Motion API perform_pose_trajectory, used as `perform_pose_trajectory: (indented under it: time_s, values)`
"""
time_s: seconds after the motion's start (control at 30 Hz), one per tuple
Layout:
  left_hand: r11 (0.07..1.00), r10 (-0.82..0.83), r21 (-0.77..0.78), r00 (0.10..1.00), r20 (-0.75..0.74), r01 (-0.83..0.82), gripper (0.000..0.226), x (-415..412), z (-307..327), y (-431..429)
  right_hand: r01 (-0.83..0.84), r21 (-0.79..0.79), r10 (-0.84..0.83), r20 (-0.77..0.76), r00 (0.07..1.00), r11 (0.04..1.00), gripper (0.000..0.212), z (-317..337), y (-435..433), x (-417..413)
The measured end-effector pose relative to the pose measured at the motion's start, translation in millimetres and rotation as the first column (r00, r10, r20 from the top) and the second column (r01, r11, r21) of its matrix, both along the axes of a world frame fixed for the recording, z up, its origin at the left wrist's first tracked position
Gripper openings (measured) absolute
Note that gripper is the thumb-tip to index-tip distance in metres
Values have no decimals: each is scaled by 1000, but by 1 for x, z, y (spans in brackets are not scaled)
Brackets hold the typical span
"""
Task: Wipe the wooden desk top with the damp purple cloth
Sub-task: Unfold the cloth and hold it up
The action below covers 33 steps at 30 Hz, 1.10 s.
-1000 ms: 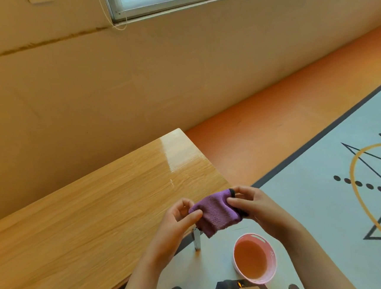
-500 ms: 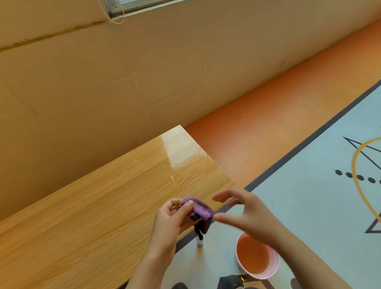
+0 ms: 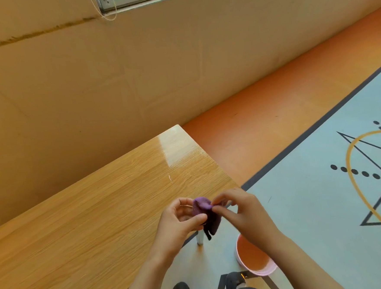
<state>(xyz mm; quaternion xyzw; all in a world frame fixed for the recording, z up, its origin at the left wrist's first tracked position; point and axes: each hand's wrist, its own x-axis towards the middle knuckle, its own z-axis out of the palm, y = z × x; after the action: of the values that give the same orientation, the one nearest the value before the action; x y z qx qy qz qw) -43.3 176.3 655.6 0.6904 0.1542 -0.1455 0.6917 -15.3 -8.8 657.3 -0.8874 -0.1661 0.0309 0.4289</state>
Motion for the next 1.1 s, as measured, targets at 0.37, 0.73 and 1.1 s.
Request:
perform_pose_trajectory:
  time_s: [0.37, 0.73, 1.1]
  values:
    - [796, -394, 576, 881, 260, 186, 3, 15, 11, 16, 352, -18, -352, -25, 936, 936, 5, 5, -16, 11]
    - [651, -679, 725, 600, 423, 226, 10, -19, -34, -15, 825, 314, -21, -930, 367, 470, 41, -30, 10, -49]
    - [973, -188, 153, 980, 70, 176, 42, -38, -38, -36, 712, 540, 192, -837, 513, 449, 49, -36, -53, -87]
